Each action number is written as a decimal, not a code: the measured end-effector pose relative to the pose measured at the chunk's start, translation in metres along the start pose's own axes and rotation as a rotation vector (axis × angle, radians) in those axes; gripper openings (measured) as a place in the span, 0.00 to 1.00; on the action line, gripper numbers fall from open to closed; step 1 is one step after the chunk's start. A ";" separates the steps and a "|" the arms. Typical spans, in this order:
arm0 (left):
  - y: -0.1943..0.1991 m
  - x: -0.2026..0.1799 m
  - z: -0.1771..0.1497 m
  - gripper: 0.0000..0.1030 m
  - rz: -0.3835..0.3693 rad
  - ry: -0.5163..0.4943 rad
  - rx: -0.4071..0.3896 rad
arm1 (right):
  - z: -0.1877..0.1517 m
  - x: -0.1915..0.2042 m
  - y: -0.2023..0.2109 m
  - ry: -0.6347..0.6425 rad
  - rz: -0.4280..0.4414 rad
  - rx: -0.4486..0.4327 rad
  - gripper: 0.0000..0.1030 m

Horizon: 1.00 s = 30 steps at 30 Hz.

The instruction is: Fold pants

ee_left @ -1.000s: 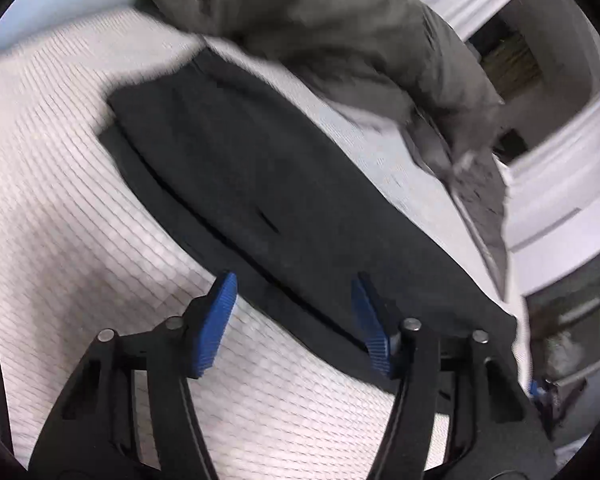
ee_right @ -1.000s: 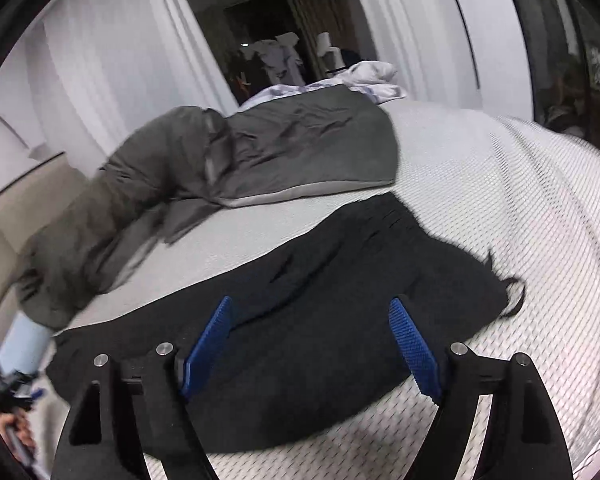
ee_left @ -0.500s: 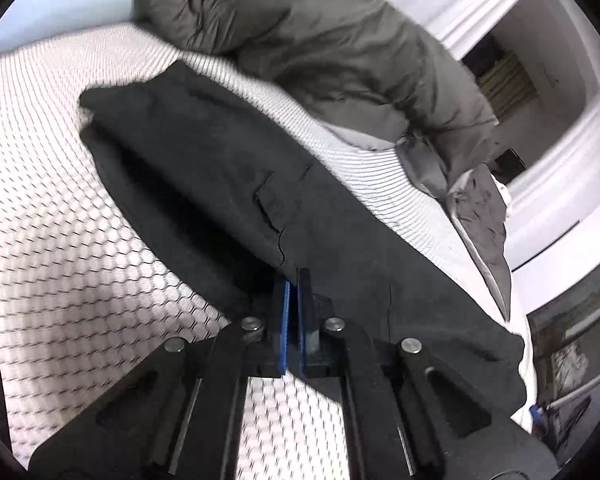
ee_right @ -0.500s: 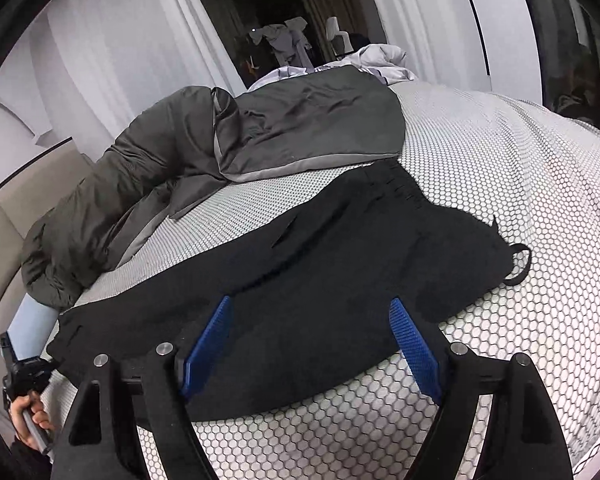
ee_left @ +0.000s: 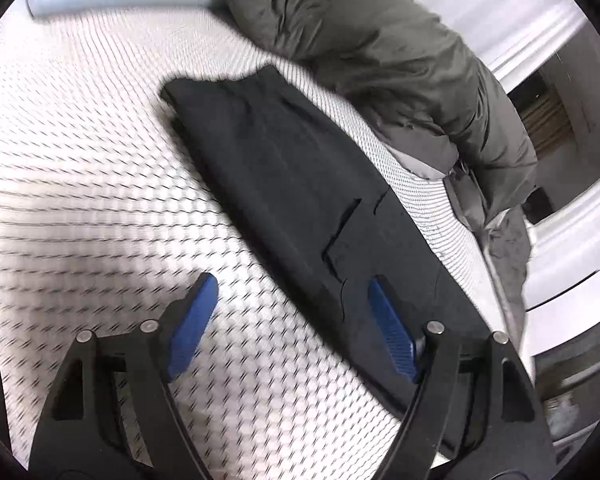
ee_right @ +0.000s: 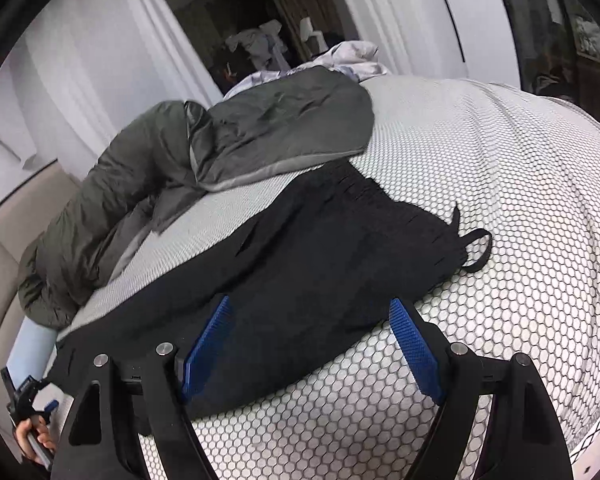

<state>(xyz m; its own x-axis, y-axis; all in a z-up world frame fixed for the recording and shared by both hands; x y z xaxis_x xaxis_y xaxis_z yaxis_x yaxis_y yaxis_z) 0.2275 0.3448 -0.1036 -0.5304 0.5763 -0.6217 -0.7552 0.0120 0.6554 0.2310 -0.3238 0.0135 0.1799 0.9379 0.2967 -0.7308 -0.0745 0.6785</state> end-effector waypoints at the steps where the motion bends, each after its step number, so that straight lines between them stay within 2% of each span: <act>1: -0.007 0.002 0.006 0.64 -0.003 0.019 -0.001 | -0.001 -0.003 -0.001 -0.012 0.007 0.004 0.80; 3: -0.023 0.002 0.017 0.48 0.019 0.024 -0.011 | -0.003 -0.005 -0.005 -0.018 0.010 0.024 0.80; 5: -0.036 0.000 0.023 0.14 0.033 0.008 -0.014 | -0.007 -0.010 -0.012 -0.011 -0.020 0.046 0.80; 6: -0.041 0.001 0.022 0.11 0.032 0.020 -0.010 | -0.008 -0.014 -0.014 -0.008 -0.036 0.051 0.80; 7: -0.041 0.000 0.022 0.04 0.011 0.026 -0.018 | -0.010 -0.019 -0.018 -0.005 -0.052 0.064 0.80; 11: -0.011 -0.013 0.028 0.03 -0.026 -0.044 -0.077 | -0.014 -0.042 -0.025 -0.079 -0.055 0.115 0.80; 13: -0.005 -0.014 0.030 0.03 -0.017 -0.059 -0.087 | -0.016 -0.048 -0.028 -0.143 0.001 0.133 0.80; 17: -0.013 -0.010 0.031 0.02 0.010 -0.045 -0.067 | -0.020 -0.045 -0.058 -0.288 0.177 0.201 0.77; 18: -0.016 -0.011 0.032 0.02 0.011 -0.041 -0.065 | -0.016 -0.045 -0.066 -0.312 0.197 0.191 0.68; 19: -0.017 -0.010 0.033 0.02 0.009 -0.041 -0.061 | -0.011 -0.046 -0.074 -0.332 0.196 0.161 0.50; 21: -0.014 -0.009 0.034 0.02 -0.005 -0.040 -0.061 | -0.015 -0.047 -0.086 -0.346 0.165 0.164 0.21; 22: -0.005 -0.001 0.031 0.03 -0.010 -0.047 -0.059 | -0.018 -0.047 -0.086 -0.350 0.162 0.165 0.14; 25: 0.013 0.004 0.023 0.03 -0.016 -0.063 -0.066 | -0.014 -0.044 -0.060 -0.312 0.173 0.120 0.09; 30: 0.058 0.021 -0.002 0.03 -0.001 -0.103 -0.071 | -0.027 -0.054 -0.010 -0.284 0.213 0.136 0.08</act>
<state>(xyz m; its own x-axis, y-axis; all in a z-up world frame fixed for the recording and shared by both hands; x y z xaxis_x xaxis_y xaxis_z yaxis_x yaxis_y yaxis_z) 0.1720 0.3556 -0.0799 -0.4902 0.6575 -0.5722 -0.7827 -0.0432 0.6209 0.2110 -0.3641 -0.0274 0.2229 0.7667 0.6020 -0.6807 -0.3196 0.6591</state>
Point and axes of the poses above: each gripper's, at about its wrist camera, not at the fingertips, and y roughly against the way its jaws point, x to its left, z to its top, the point moved 8 cm from there along -y, roughly the way its jaws point, and after that the axes turned 2 degrees about -z, right-handed, at the moved point
